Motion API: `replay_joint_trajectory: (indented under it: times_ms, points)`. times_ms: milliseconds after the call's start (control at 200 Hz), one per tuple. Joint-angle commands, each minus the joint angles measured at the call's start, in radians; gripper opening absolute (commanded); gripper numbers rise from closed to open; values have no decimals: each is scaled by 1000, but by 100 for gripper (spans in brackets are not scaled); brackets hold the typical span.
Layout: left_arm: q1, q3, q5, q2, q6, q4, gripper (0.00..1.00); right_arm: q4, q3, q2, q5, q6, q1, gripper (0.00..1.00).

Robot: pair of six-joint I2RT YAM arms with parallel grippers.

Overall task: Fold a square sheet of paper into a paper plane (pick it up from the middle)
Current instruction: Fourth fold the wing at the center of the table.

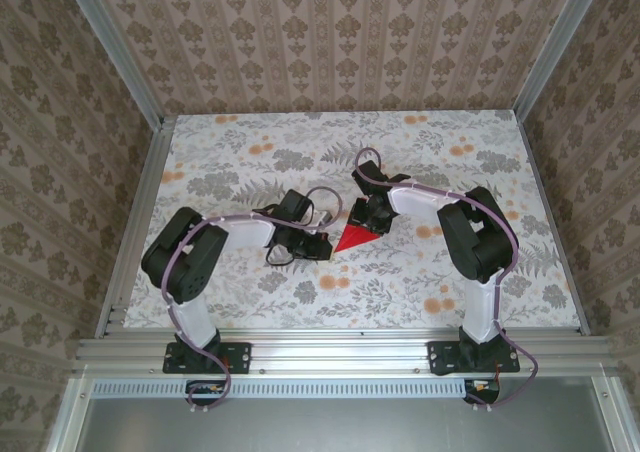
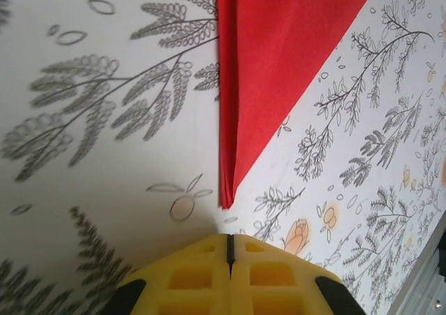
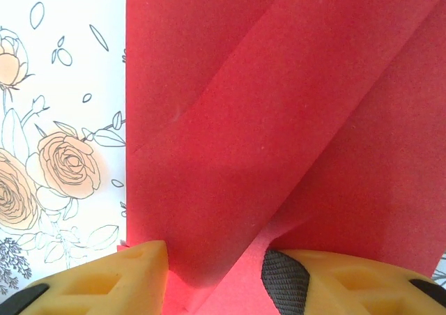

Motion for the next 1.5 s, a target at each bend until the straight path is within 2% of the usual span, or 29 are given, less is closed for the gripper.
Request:
replay_joint_trajectory:
  times_ms: [0,190,555,1145,1495]
  points:
    - [15,-7,34,-70,-31,54,4,-113,-121,230,142,4,-11,50]
    - [-1,-6,54,-33,-160,273,5,-109,-122,234,138,5,-11,50]
    - [-20,73,23,92,-190,302,3,-93,-125,232,120,7,-11,50]
    - [-31,124,-61,173,-136,187,0,-76,-133,217,100,8,-14,52]
    - [-34,142,-111,191,-108,94,0,28,-181,130,8,4,-44,57]
